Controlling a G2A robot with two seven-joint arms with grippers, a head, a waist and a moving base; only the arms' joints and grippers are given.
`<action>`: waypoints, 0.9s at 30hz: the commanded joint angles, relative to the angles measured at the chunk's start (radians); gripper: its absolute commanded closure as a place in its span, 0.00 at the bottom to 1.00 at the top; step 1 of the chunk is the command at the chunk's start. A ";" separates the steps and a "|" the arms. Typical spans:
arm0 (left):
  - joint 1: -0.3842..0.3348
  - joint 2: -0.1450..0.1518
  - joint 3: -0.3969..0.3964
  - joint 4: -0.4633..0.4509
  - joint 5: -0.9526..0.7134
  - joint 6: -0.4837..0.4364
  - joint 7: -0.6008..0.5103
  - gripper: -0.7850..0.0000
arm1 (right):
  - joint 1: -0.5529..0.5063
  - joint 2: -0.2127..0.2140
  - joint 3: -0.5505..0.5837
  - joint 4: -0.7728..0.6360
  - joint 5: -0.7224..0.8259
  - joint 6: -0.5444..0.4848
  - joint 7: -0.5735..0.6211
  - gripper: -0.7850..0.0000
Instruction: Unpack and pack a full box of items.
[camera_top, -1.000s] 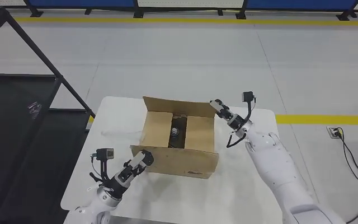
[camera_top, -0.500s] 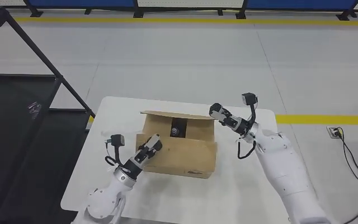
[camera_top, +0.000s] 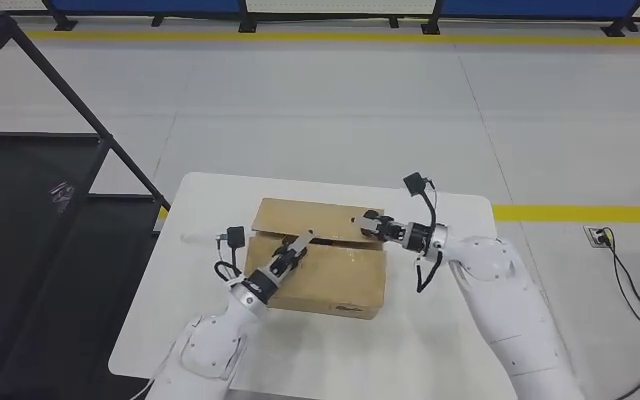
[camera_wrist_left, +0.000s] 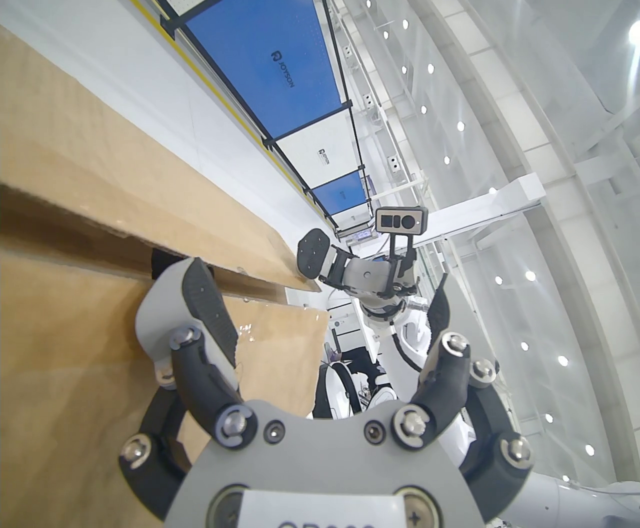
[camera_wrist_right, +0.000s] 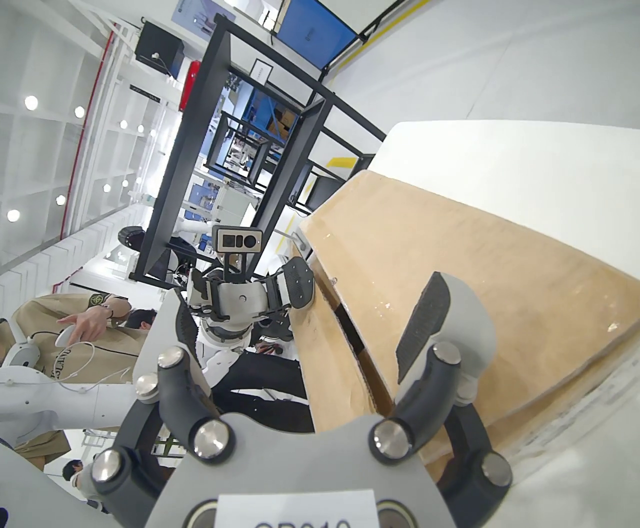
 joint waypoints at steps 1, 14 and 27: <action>-0.013 -0.002 0.013 0.014 0.014 0.008 0.006 0.00 | -0.008 0.001 -0.007 -0.018 -0.005 0.029 -0.004 0.00; -0.067 -0.016 0.064 0.072 0.086 0.039 0.051 0.00 | -0.045 0.009 -0.038 -0.065 0.009 0.069 0.011 0.00; -0.012 -0.009 -0.009 -0.016 0.131 0.006 0.140 0.00 | -0.091 0.021 -0.032 -0.062 0.030 0.053 -0.009 0.00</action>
